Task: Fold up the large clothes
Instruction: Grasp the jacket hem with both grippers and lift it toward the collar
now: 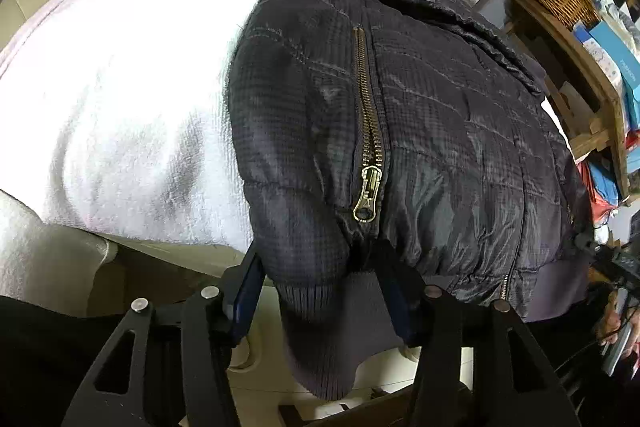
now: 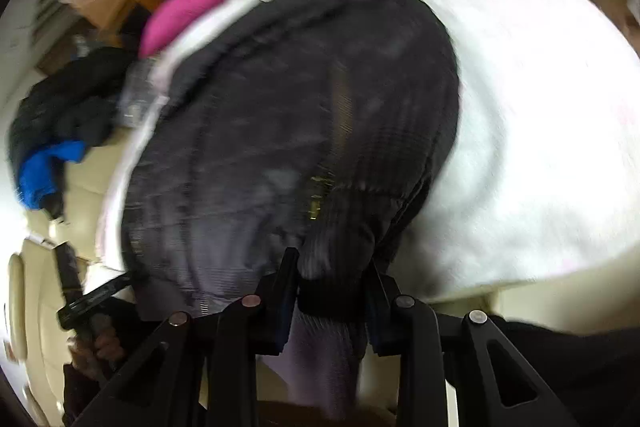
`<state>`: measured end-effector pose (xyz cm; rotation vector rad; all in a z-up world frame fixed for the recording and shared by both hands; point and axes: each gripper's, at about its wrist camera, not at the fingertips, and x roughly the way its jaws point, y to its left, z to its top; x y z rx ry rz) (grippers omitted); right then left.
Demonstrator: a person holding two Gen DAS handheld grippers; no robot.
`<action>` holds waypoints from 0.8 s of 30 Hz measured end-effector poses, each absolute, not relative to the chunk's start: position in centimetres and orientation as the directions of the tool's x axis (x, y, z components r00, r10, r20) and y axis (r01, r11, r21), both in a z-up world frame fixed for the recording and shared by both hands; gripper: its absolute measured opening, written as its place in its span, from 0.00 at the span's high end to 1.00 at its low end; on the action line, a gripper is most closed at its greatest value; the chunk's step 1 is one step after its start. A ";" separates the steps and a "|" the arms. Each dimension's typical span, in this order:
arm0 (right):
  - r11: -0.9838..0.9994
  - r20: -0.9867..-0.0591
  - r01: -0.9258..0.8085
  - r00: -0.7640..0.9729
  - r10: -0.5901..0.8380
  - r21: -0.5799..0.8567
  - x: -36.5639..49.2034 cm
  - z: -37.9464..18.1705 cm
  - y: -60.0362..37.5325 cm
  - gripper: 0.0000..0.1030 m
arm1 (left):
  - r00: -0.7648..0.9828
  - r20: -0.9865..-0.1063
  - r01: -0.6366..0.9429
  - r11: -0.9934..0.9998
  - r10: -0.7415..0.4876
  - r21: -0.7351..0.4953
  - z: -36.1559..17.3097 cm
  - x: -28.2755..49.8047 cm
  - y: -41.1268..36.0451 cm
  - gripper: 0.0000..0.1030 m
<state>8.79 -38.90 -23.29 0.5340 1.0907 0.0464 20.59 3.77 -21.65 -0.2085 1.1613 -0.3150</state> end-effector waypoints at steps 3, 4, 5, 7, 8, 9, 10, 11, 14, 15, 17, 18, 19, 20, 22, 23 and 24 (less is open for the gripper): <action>0.865 -0.854 0.265 0.433 0.288 0.425 9.5 -24.5 -39.4 0.67 | 0.357 -0.864 0.142 0.934 -0.356 -0.327 -21.7 20.8 3.9 0.44; 0.863 -0.854 0.266 0.429 0.294 0.430 10.0 -24.7 -39.4 0.64 | 0.357 -0.859 0.146 0.931 -0.366 -0.336 -21.6 20.9 3.8 0.44; 0.858 -0.853 0.266 0.424 0.305 0.439 10.2 -24.9 -39.5 0.60 | 0.359 -0.857 0.150 0.929 -0.370 -0.339 -21.6 21.4 3.3 0.44; 0.841 -0.838 0.253 0.417 0.352 0.479 10.6 -25.4 -39.2 0.32 | 0.369 -0.853 0.164 0.929 -0.370 -0.332 -21.5 21.5 3.0 0.55; 0.844 -0.832 0.235 0.426 0.356 0.482 10.7 -25.4 -38.8 0.32 | 0.375 -0.851 0.169 0.929 -0.369 -0.328 -21.4 21.4 2.8 0.59; 0.864 -0.836 0.208 0.429 0.341 0.459 10.9 -25.2 -38.3 0.34 | 0.389 -0.847 0.176 0.932 -0.361 -0.317 -21.2 21.4 2.7 0.64; 0.892 -0.847 0.174 0.430 0.312 0.418 10.8 -25.0 -37.5 0.40 | 0.395 -0.845 0.178 0.932 -0.362 -0.316 -21.1 21.3 2.8 0.68; 0.901 -0.851 0.166 0.432 0.298 0.400 10.9 -25.0 -37.1 0.47 | 0.396 -0.843 0.178 0.931 -0.364 -0.319 -21.1 21.3 2.8 0.69; 0.913 -0.844 0.142 0.455 0.282 0.382 10.5 -23.9 -37.6 0.72 | 0.410 -0.828 0.195 0.923 -0.383 -0.331 -20.3 21.0 2.9 0.71; 0.909 -0.829 0.128 0.476 0.294 0.396 10.3 -23.2 -37.8 0.73 | 0.414 -0.823 0.205 0.921 -0.389 -0.332 -20.0 20.6 3.1 0.71; 0.897 -0.774 0.068 0.536 0.336 0.437 9.6 -21.7 -37.7 0.73 | 0.418 -0.812 0.223 0.913 -0.407 -0.342 -19.5 20.5 3.0 0.71; 0.891 -0.753 0.043 0.554 0.355 0.452 9.5 -21.3 -37.7 0.73 | 0.411 -0.814 0.219 0.911 -0.411 -0.350 -19.6 20.7 2.9 0.67; 0.883 -0.737 0.028 0.564 0.373 0.468 9.5 -21.1 -37.8 0.73 | 0.396 -0.819 0.207 0.909 -0.415 -0.361 -19.8 21.0 3.0 0.58; 0.879 -0.745 0.040 0.550 0.377 0.475 10.2 -21.4 -37.5 0.73 | 0.376 -0.824 0.190 0.906 -0.423 -0.378 -20.2 21.2 3.2 0.52; 0.876 -0.797 0.106 0.479 0.369 0.470 11.0 -22.9 -37.9 0.70 | 0.342 -0.834 0.158 0.901 -0.433 -0.403 -20.8 21.4 3.8 0.40; 0.877 -0.827 0.148 0.434 0.358 0.458 11.1 -23.8 -38.3 0.70 | 0.332 -0.837 0.150 0.900 -0.435 -0.408 -21.0 21.7 3.8 0.40; 0.875 -0.840 0.172 0.411 0.353 0.452 11.6 -24.3 -38.1 0.68 | 0.325 -0.838 0.145 0.898 -0.439 -0.415 -21.1 21.8 3.9 0.40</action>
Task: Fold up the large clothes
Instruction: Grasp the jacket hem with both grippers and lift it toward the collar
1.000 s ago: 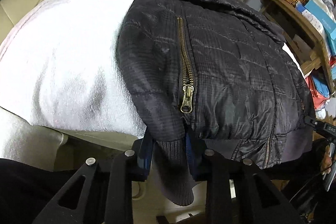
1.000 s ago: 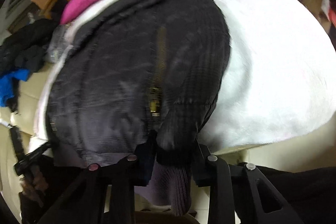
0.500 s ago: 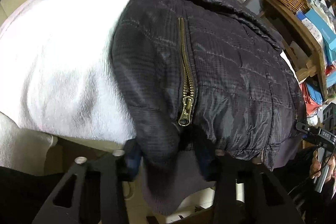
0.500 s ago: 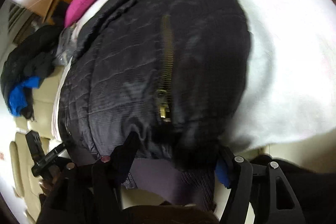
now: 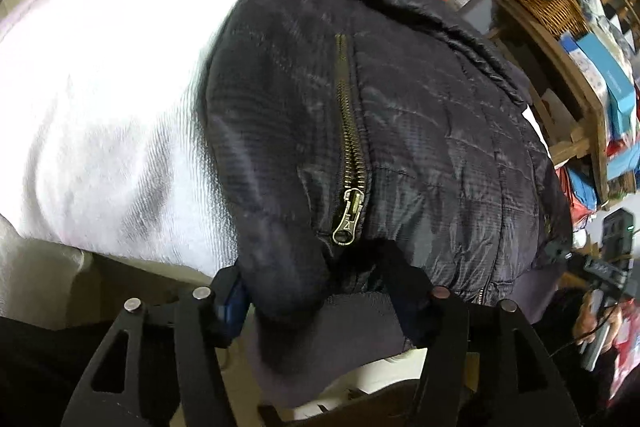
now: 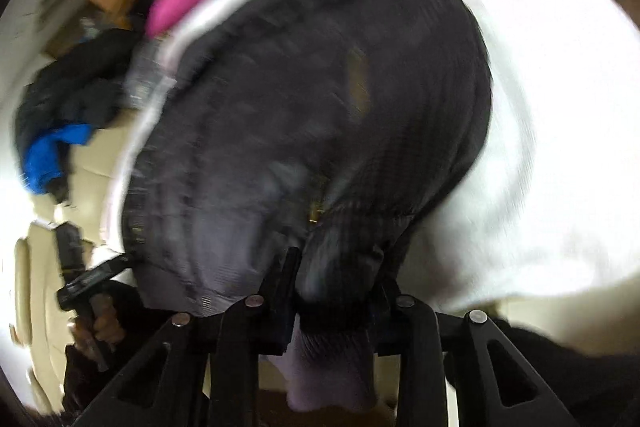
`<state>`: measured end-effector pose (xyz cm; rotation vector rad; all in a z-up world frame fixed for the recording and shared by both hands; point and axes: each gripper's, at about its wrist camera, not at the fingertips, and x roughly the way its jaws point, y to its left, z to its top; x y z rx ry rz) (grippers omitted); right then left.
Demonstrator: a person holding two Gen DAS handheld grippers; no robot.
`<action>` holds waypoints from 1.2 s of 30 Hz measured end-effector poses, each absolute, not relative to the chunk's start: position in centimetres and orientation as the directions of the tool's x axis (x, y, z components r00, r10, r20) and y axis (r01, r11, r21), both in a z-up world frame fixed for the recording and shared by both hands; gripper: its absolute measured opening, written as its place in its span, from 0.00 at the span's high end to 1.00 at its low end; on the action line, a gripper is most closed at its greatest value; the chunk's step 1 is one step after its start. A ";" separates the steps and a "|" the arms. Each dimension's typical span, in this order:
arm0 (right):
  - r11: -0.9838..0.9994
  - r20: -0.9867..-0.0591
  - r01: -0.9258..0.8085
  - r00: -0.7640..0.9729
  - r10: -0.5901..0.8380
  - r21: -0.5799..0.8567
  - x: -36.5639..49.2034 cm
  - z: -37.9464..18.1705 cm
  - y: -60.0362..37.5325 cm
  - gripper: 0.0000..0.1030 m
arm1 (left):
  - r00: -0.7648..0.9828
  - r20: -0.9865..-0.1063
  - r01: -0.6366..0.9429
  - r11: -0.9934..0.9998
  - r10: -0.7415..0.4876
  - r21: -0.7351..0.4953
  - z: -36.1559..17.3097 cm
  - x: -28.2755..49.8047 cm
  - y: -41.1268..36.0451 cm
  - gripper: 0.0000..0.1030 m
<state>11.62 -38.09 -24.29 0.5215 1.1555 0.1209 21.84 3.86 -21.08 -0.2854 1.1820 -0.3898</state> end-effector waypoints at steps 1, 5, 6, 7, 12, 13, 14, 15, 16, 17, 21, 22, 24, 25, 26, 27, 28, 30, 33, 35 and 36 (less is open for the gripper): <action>0.868 -0.847 0.195 0.393 0.357 0.457 11.8 -24.9 -38.3 0.67 | 0.329 -0.834 0.146 0.896 -0.443 -0.419 -21.0 21.9 3.9 0.41; 0.855 -0.835 0.193 0.396 0.381 0.482 11.9 -25.5 -38.6 0.67 | 0.380 -0.833 0.210 0.915 -0.402 -0.345 -20.2 22.0 2.5 0.59; 0.863 -0.832 0.174 0.407 0.376 0.475 11.9 -25.4 -38.4 0.68 | 0.389 -0.832 0.226 0.916 -0.396 -0.330 -20.0 21.8 2.3 0.64; 0.876 -0.834 0.153 0.415 0.363 0.457 11.7 -25.1 -38.2 0.70 | 0.400 -0.827 0.246 0.916 -0.395 -0.318 -19.6 21.6 2.0 0.68; 0.851 -0.759 0.083 0.504 0.413 0.519 10.9 -22.2 -38.3 0.77 | 0.397 -0.791 0.314 0.879 -0.465 -0.359 -17.3 21.6 2.3 0.76; 0.841 -0.740 0.074 0.523 0.424 0.535 11.0 -21.5 -38.5 0.78 | 0.398 -0.777 0.329 0.866 -0.488 -0.376 -16.6 21.7 2.4 0.76; 0.831 -0.713 0.056 0.549 0.437 0.553 10.9 -20.6 -38.7 0.78 | 0.404 -0.760 0.344 0.855 -0.509 -0.389 -15.9 21.8 2.6 0.76; 0.821 -0.682 0.035 0.576 0.450 0.570 10.9 -19.7 -38.9 0.78 | 0.415 -0.743 0.356 0.845 -0.525 -0.399 -15.2 21.7 2.7 0.76; 0.812 -0.662 0.021 0.593 0.459 0.583 11.0 -19.2 -39.0 0.78 | 0.433 -0.717 0.369 0.833 -0.547 -0.412 -14.3 21.9 3.0 0.76; 0.806 -0.646 0.011 0.604 0.466 0.592 11.5 -18.8 -38.7 0.78 | 0.445 -0.701 0.376 0.827 -0.557 -0.419 -13.8 22.1 3.0 0.76; 0.818 -0.702 0.056 0.548 0.455 0.573 13.1 -20.7 -38.5 0.78 | 0.437 -0.705 0.405 0.822 -0.558 -0.400 -13.8 23.1 1.9 0.74; 0.818 -0.725 0.077 0.515 0.458 0.571 13.2 -21.5 -38.6 0.76 | 0.414 -0.730 0.397 0.829 -0.545 -0.394 -14.5 23.3 1.6 0.72; 0.819 -0.772 0.136 0.445 0.453 0.558 13.2 -23.3 -38.9 0.75 | 0.348 -0.796 0.355 0.855 -0.495 -0.377 -16.8 23.6 1.5 0.66; 0.824 -0.790 0.154 0.424 0.444 0.546 13.2 -23.8 -38.8 0.75 | 0.330 -0.817 0.333 0.868 -0.473 -0.368 -17.6 23.8 1.7 0.60; 0.826 -0.800 0.170 0.410 0.437 0.538 13.1 -24.2 -38.9 0.75 | 0.307 -0.834 0.306 0.877 -0.459 -0.370 -18.4 24.0 2.0 0.58; 0.820 -0.805 0.191 0.402 0.437 0.540 12.9 -24.5 -39.1 0.73 | 0.286 -0.841 0.283 0.879 -0.459 -0.383 -18.9 24.1 2.3 0.55; 0.807 -0.800 0.208 0.403 0.444 0.553 12.7 -24.6 -39.5 0.70 | 0.253 -0.847 0.255 0.877 -0.468 -0.408 -19.5 24.4 2.7 0.50; 0.796 -0.798 0.228 0.403 0.447 0.561 12.5 -25.0 -39.9 0.65 | 0.229 -0.843 0.232 0.869 -0.486 -0.438 -19.8 24.5 3.1 0.49; 0.781 -0.788 0.229 0.400 0.468 0.581 12.6 -25.7 -39.6 0.29 | 0.240 -0.844 0.272 0.868 -0.480 -0.416 -19.6 24.0 2.6 0.49; 0.801 -0.789 0.197 0.414 0.454 0.565 12.5 -25.3 -39.0 0.26 | 0.261 -0.844 0.297 0.871 -0.468 -0.391 -19.4 23.4 2.3 0.54; 0.825 -0.793 0.158 0.421 0.441 0.543 12.6 -24.9 -38.4 0.29 | 0.268 -0.844 0.305 0.872 -0.464 -0.383 -19.3 23.3 2.3 0.61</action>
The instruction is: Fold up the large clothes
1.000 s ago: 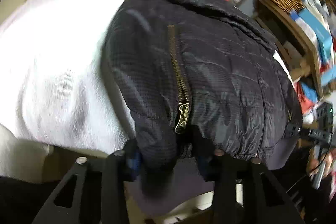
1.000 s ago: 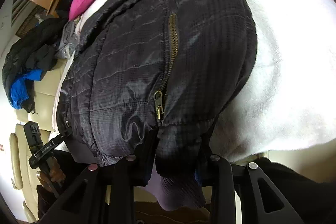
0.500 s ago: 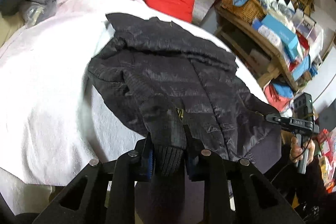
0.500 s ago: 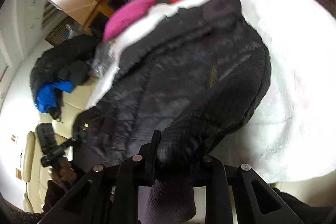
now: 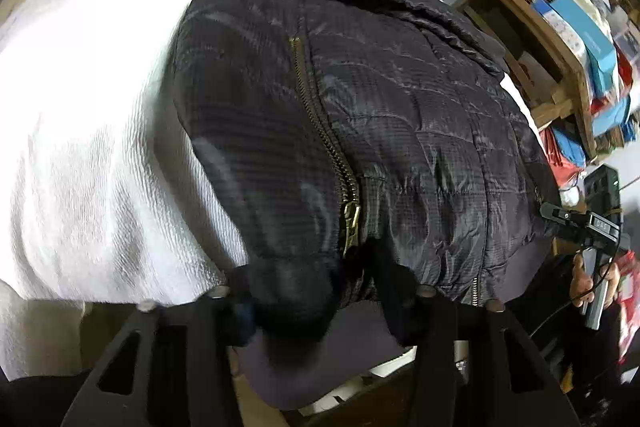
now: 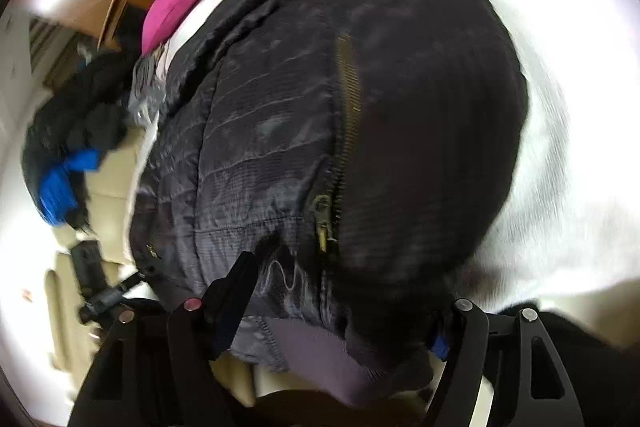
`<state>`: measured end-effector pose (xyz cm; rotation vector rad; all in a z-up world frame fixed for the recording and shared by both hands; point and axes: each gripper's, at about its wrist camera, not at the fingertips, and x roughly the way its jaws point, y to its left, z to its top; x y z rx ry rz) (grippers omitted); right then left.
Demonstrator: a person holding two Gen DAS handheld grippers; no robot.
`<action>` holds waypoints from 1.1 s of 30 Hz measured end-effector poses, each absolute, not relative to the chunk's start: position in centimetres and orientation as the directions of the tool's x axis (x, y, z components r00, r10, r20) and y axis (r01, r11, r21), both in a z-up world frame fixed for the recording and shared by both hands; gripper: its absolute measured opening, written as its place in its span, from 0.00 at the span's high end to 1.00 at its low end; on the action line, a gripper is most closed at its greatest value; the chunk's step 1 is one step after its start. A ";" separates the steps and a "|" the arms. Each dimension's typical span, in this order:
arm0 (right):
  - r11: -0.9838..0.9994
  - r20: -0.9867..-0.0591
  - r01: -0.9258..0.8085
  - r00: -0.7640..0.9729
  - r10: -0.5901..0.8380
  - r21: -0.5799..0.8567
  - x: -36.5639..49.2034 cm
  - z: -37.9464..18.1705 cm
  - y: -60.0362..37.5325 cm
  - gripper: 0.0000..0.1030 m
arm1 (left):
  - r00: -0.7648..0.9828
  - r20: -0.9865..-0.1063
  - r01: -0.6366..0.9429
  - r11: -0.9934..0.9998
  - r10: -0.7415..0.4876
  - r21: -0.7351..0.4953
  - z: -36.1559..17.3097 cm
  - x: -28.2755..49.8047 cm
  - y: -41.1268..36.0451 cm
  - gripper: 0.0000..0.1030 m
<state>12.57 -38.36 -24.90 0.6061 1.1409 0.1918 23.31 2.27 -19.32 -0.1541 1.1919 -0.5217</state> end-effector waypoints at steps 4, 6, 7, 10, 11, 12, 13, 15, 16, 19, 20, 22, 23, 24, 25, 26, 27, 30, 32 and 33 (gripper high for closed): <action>0.903 -0.833 0.076 0.425 0.354 0.422 12.4 -23.6 -36.5 0.77 | 0.284 -0.821 0.338 0.853 -0.496 -0.398 -18.5 22.9 2.1 0.70; 0.881 -0.799 0.063 0.456 0.393 0.469 12.0 -22.5 -37.2 0.78 | 0.286 -0.796 0.356 0.830 -0.534 -0.429 -17.4 22.8 2.2 0.71; 0.870 -0.774 0.045 0.482 0.411 0.490 11.9 -21.6 -37.5 0.79 | 0.287 -0.786 0.364 0.821 -0.548 -0.440 -16.9 23.0 2.3 0.72; 0.837 -0.693 -0.004 0.559 0.456 0.547 12.1 -18.8 -38.2 0.80 | 0.303 -0.743 0.406 0.787 -0.596 -0.466 -14.1 23.6 2.3 0.72; 0.829 -0.669 -0.018 0.581 0.464 0.559 12.3 -17.8 -38.4 0.80 | 0.312 -0.729 0.421 0.777 -0.609 -0.468 -13.0 23.9 2.2 0.72; 0.824 -0.645 -0.032 0.606 0.465 0.565 12.7 -16.5 -38.7 0.80 | 0.324 -0.714 0.437 0.767 -0.621 -0.469 -11.9 24.3 2.1 0.72; 0.824 -0.628 -0.042 0.626 0.463 0.566 13.0 -15.6 -38.9 0.80 | 0.333 -0.703 0.445 0.762 -0.628 -0.470 -11.2 24.7 2.0 0.73; 0.829 -0.584 -0.070 0.676 0.448 0.555 14.2 -13.4 -39.2 0.81 | 0.362 -0.672 0.466 0.750 -0.646 -0.470 -8.6 26.2 1.7 0.73; 0.832 -0.568 -0.077 0.696 0.439 0.549 14.7 -12.6 -39.1 0.81 | 0.376 -0.657 0.474 0.745 -0.653 -0.469 -7.5 27.0 1.5 0.74; 0.829 -0.503 -0.080 0.761 0.409 0.554 17.3 -10.3 -40.1 0.81 | 0.419 -0.619 0.489 0.740 -0.664 -0.461 -4.1 30.2 0.8 0.76; 0.826 -0.482 -0.075 0.781 0.397 0.559 18.6 -9.6 -40.7 0.81 | 0.431 -0.613 0.489 0.742 -0.662 -0.458 -3.2 31.6 0.5 0.76; 0.816 -0.454 -0.058 0.807 0.377 0.575 20.9 -8.8 -41.8 0.82 | 0.453 -0.604 0.477 0.751 -0.656 -0.457 -1.5 35.2 -0.2 0.77; 0.804 -0.440 -0.046 0.818 0.371 0.593 22.5 -8.5 -42.5 0.82 | 0.456 -0.602 0.466 0.752 -0.655 -0.466 -1.1 37.2 -0.5 0.77; 0.793 -0.427 -0.036 0.828 0.365 0.609 24.1 -8.2 -43.2 0.82 | 0.458 -0.601 0.457 0.753 -0.655 -0.473 -0.7 38.7 -0.6 0.78; 0.786 -0.419 -0.026 0.835 0.357 0.618 25.3 -7.9 -43.8 0.82 | 0.459 -0.601 0.446 0.755 -0.654 -0.480 -0.5 40.3 -0.8 0.78; 0.778 -0.413 -0.014 0.841 0.349 0.629 27.2 -7.8 -44.3 0.82 | 0.463 -0.603 0.425 0.759 -0.650 -0.493 -0.3 43.1 -1.1 0.78; 0.770 -0.409 -0.003 0.846 0.343 0.638 29.2 -7.8 -44.6 0.83 | 0.464 -0.605 0.413 0.763 -0.647 -0.498 -0.6 44.8 -1.4 0.78; 0.747 -0.413 0.042 0.853 0.319 0.663 34.6 -8.5 -46.0 0.83 | 0.484 -0.627 0.348 0.791 -0.611 -0.503 -2.0 51.3 -2.3 0.79; 0.732 -0.417 0.076 0.859 0.297 0.677 38.0 -9.5 -47.0 0.82 | 0.493 -0.642 0.302 0.807 -0.588 -0.507 -3.0 54.7 -2.2 0.79; 0.719 -0.422 0.096 0.859 0.290 0.689 39.8 -10.0 -47.6 0.82 | 0.494 -0.647 0.286 0.811 -0.581 -0.509 -3.6 55.9 -2.0 0.79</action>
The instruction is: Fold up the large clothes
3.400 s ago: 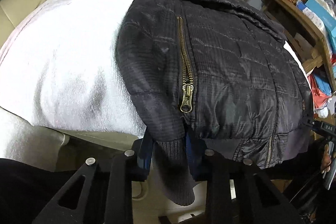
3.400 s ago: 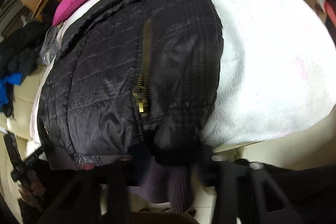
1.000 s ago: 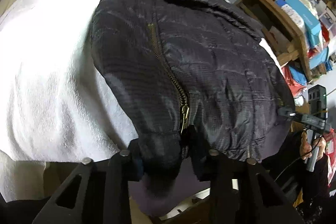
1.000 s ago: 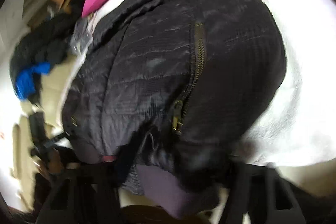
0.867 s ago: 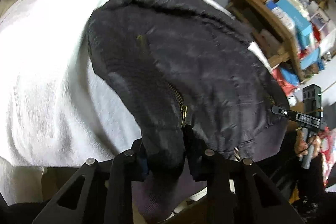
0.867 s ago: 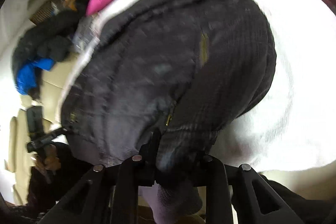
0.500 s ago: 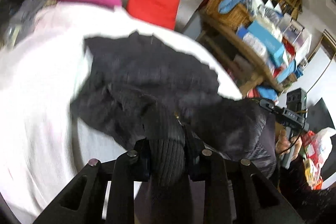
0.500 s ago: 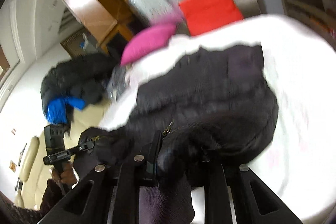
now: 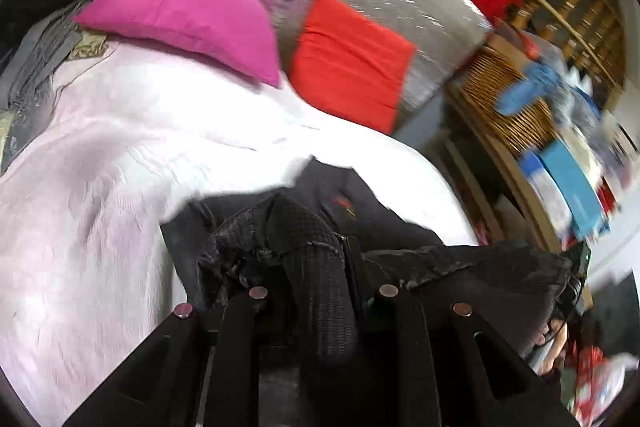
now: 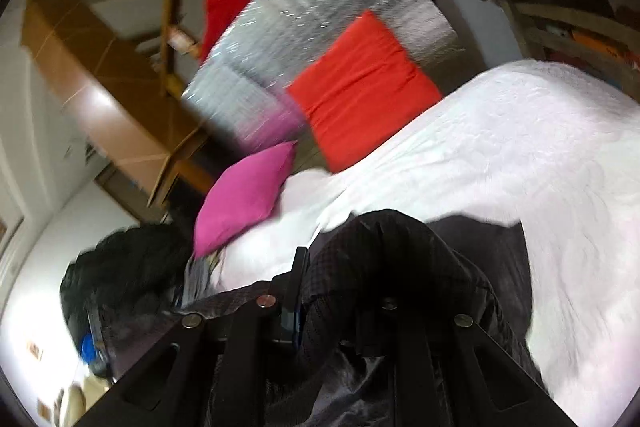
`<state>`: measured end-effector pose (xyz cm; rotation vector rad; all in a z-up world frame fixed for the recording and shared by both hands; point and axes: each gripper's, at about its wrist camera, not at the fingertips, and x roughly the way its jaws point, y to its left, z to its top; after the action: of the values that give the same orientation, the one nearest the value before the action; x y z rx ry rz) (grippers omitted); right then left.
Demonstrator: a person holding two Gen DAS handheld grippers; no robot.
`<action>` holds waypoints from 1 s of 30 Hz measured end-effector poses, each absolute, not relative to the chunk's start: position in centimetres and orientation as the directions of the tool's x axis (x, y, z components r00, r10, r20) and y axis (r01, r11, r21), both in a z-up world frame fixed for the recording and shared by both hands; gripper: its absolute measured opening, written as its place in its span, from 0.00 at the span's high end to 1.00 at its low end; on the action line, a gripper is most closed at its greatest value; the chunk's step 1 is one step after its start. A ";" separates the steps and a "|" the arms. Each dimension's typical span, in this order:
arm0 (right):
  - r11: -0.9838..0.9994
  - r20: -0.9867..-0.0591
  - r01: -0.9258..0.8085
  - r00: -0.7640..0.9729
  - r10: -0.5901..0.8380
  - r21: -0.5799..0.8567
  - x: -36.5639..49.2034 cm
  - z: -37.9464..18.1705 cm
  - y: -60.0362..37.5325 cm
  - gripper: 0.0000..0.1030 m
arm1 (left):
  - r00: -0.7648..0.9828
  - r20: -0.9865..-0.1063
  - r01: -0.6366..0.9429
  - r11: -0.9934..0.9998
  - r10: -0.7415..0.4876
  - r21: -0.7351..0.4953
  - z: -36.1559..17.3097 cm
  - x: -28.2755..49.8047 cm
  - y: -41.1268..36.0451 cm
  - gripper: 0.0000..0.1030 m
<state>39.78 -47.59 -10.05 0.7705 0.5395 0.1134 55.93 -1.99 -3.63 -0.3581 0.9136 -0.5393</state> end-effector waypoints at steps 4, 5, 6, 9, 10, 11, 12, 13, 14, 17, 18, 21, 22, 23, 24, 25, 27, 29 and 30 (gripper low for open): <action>0.707 -0.468 0.154 0.840 0.275 0.691 45.3 -12.6 -48.5 0.83 | 0.462 -0.699 0.229 0.835 -0.546 -0.501 -6.9 61.1 -2.6 0.80; 0.713 -0.484 0.169 0.834 0.265 0.680 46.5 -13.2 -48.5 0.83 | 0.458 -0.705 0.225 0.837 -0.542 -0.498 -7.3 61.7 -2.8 0.80; 0.709 -0.490 0.181 0.832 0.258 0.681 47.6 -13.9 -48.6 0.83 | 0.455 -0.708 0.220 0.838 -0.540 -0.499 -8.0 62.7 -3.0 0.80; 0.674 -0.495 0.220 0.834 0.246 0.705 50.3 -16.1 -49.7 0.83 | 0.440 -0.707 0.199 0.828 -0.554 -0.524 -9.5 65.1 -3.3 0.80; 0.662 -0.497 0.232 0.834 0.241 0.712 51.1 -16.7 -50.2 0.83 | 0.436 -0.707 0.189 0.825 -0.557 -0.533 -10.1 65.9 -3.5 0.80; 0.648 -0.499 0.248 0.834 0.235 0.720 52.0 -17.4 -50.6 0.83 | 0.433 -0.709 0.182 0.824 -0.557 -0.536 -10.6 66.7 -3.4 0.80; 0.635 -0.502 0.261 0.833 0.231 0.727 52.7 -18.1 -51.0 0.83 | 0.430 -0.712 0.171 0.825 -0.555 -0.539 -11.1 67.5 -3.6 0.80; 0.624 -0.506 0.273 0.831 0.230 0.732 53.3 -18.7 -51.4 0.83 | 0.426 -0.716 0.161 0.825 -0.553 -0.541 -11.6 68.0 -3.7 0.79; 0.605 -0.510 0.287 0.827 0.235 0.743 53.9 -19.6 -51.8 0.82 | 0.417 -0.728 0.134 0.829 -0.544 -0.543 -12.7 68.7 -3.8 0.79; 0.529 -0.529 0.327 0.797 0.290 0.783 55.3 -22.4 -52.8 0.81 | 0.396 -0.752 0.090 0.837 -0.527 -0.540 -15.5 69.5 -3.9 0.75; 0.504 -0.519 0.324 0.795 0.314 0.801 55.4 -23.0 -53.2 0.79 | 0.397 -0.745 0.082 0.829 -0.537 -0.553 -15.9 69.5 -3.7 0.75; 0.432 -0.434 0.257 0.816 0.382 0.864 54.6 -23.4 -54.2 0.73 | 0.417 -0.678 0.076 0.767 -0.605 -0.637 -16.3 68.9 -2.3 0.72; 0.415 -0.409 0.236 0.819 0.402 0.879 54.2 -23.3 -54.5 0.70 | 0.419 -0.658 0.078 0.747 -0.625 -0.660 -16.2 68.6 -1.9 0.69; 0.400 -0.391 0.220 0.821 0.416 0.890 53.7 -23.2 -54.7 0.67 | 0.423 -0.638 0.077 0.728 -0.643 -0.682 -16.0 68.3 -1.5 0.67; 0.392 -0.380 0.212 0.822 0.423 0.895 53.4 -23.0 -54.9 0.60 | 0.434 -0.612 0.074 0.702 -0.662 -0.708 -15.8 67.8 -1.0 0.63; 0.384 -0.367 0.200 0.825 0.431 0.902 52.9 -22.8 -55.0 0.35 | 0.439 -0.598 0.072 0.689 -0.671 -0.721 -15.7 67.6 -0.8 0.54; 0.377 -0.326 0.177 0.866 0.379 0.909 50.8 -21.6 -55.4 0.13 | 0.465 -0.546 0.067 0.642 -0.697 -0.764 -15.2 66.5 -0.1 0.34; 0.375 -0.285 0.149 0.897 0.338 0.915 48.5 -20.2 -55.9 0.10 | 0.541 -0.510 0.047 0.630 -0.668 -0.775 -14.1 65.2 1.0 0.15; 0.376 -0.270 0.131 0.899 0.344 0.917 47.4 -19.5 -56.2 0.10 | 0.586 -0.491 0.041 0.628 -0.645 -0.777 -13.3 64.3 1.7 0.11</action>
<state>47.42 -56.18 -19.53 1.1886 0.4593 0.1419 64.29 1.73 -13.34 -0.8026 0.8613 -0.4539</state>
